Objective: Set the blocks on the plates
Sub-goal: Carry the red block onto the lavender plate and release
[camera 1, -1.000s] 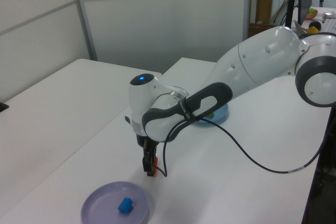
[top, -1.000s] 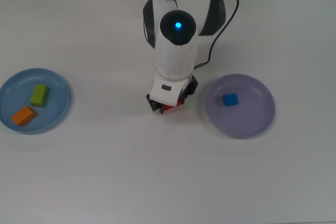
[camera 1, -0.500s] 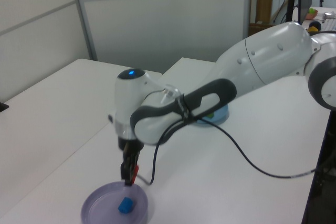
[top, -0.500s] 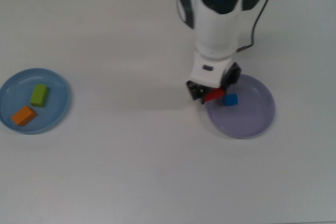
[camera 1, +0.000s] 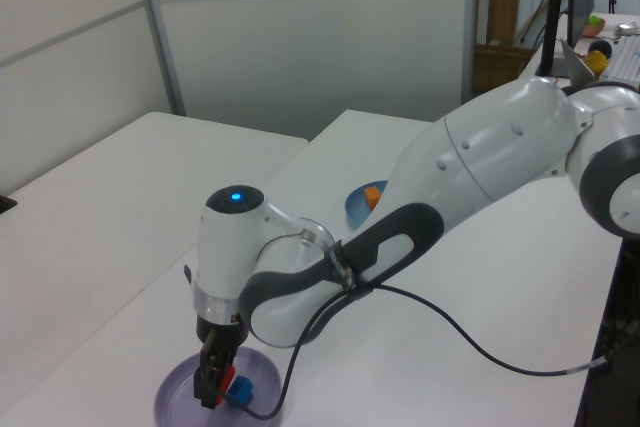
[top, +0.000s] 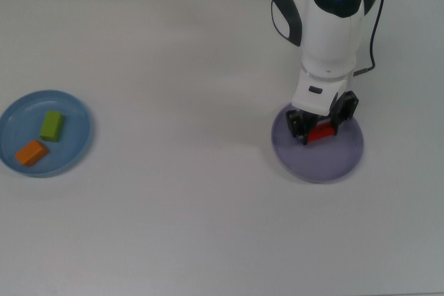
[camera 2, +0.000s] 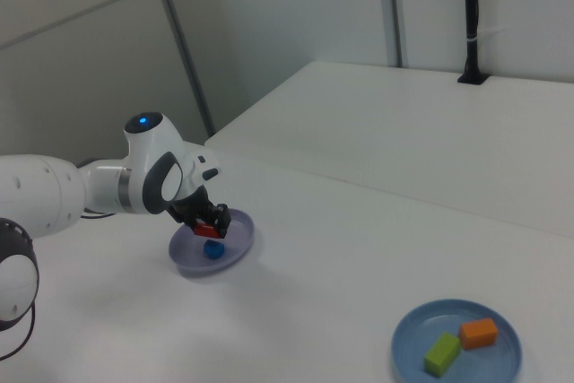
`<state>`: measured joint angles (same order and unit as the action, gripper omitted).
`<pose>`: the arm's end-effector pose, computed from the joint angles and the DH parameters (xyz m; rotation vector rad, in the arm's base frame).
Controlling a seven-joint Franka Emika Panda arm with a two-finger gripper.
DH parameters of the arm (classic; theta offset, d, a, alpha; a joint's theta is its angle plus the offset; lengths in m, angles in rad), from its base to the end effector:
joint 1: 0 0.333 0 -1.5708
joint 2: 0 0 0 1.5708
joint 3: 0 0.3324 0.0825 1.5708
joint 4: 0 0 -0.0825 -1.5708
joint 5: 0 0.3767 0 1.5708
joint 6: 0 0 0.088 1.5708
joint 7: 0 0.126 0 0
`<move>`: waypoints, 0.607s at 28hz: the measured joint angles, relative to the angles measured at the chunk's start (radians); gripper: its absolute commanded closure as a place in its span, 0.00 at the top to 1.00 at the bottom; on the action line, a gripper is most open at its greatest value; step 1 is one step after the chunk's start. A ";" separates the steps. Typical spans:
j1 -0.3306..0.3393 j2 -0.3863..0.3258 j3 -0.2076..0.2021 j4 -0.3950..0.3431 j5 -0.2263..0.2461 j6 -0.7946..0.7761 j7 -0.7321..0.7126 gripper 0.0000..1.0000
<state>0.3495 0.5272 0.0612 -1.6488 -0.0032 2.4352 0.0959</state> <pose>0.6557 0.2790 0.3336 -2.9924 -0.4594 -0.3730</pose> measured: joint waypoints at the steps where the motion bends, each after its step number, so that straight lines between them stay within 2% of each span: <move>1: 0.000 0.005 0.000 0.000 -0.008 0.010 0.011 0.55; 3: -0.001 0.010 -0.001 0.000 -0.018 0.019 0.025 0.90; 4: -0.001 0.010 -0.002 0.000 -0.020 0.020 0.029 0.99; 11: -0.002 0.010 -0.010 0.004 -0.021 0.020 0.036 1.00; 17: -0.005 -0.008 -0.016 0.018 -0.021 0.020 0.103 1.00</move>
<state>0.3442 0.5192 0.0448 -1.6305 -0.0240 2.4553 0.1985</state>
